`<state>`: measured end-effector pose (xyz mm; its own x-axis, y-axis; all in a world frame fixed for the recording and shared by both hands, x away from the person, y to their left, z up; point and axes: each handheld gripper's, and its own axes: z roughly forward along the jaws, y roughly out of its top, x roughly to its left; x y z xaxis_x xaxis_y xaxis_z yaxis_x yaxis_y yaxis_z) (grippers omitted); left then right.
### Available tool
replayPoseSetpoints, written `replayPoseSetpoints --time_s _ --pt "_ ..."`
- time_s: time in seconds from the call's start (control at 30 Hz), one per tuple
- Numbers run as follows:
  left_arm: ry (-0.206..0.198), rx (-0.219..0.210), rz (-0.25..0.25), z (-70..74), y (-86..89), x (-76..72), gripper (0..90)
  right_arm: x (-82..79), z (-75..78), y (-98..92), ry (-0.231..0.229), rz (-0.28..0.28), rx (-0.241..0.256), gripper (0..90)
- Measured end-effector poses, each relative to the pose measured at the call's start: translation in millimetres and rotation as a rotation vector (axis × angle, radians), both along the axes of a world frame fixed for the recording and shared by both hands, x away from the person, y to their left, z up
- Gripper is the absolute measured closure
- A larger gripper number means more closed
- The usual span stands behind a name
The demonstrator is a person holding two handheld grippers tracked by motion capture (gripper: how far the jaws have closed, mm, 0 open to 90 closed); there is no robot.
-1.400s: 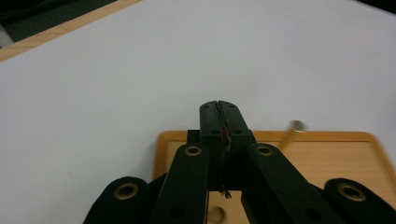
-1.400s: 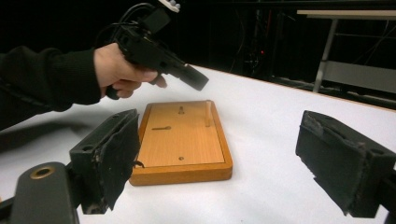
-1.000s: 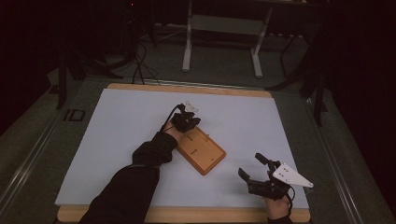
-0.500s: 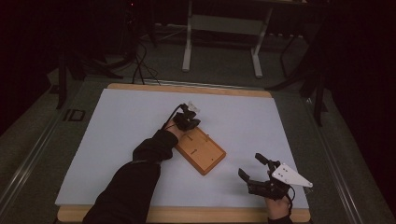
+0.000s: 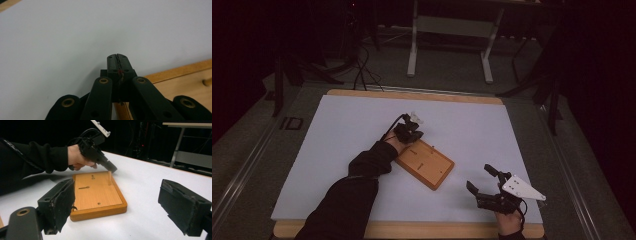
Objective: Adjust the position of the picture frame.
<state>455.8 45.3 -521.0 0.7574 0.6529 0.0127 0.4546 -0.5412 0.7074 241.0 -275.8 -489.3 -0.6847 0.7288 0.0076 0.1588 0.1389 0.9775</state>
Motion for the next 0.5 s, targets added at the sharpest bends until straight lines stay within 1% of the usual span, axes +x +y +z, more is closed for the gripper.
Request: replayPoseSetpoints --time_s 0.07,0.1,0.23,0.27,0.33,0.43,0.5 --pt "0.004 -0.003 -0.004 0.0 1.7 -1.6 90.0 0.4 -0.3 0.0 0.001 0.002 0.001 13.5" --pt "0.007 -0.004 -0.008 0.0 6.0 -6.9 90.0 0.6 -0.4 0.0 0.002 0.002 0.001 13.6" --pt "0.016 0.001 -0.018 0.8 11.8 -15.2 90.0 -0.1 0.4 0.7 0.000 0.001 0.000 13.5" --pt "0.016 0.001 -0.018 0.8 11.8 -15.2 90.0 -0.1 0.4 0.7 0.000 0.001 0.000 13.5" --pt "0.021 -0.001 -0.033 1.8 15.0 -22.7 90.0 0.1 0.3 0.8 0.001 0.001 -0.001 13.5" --pt "0.023 -0.009 -0.043 2.0 18.3 -27.1 90.0 0.4 0.1 0.9 0.002 -0.001 0.000 13.5" --pt "0.020 -0.012 -0.038 2.4 19.9 -29.3 90.0 0.7 0.0 1.1 0.003 0.002 -0.001 13.5"
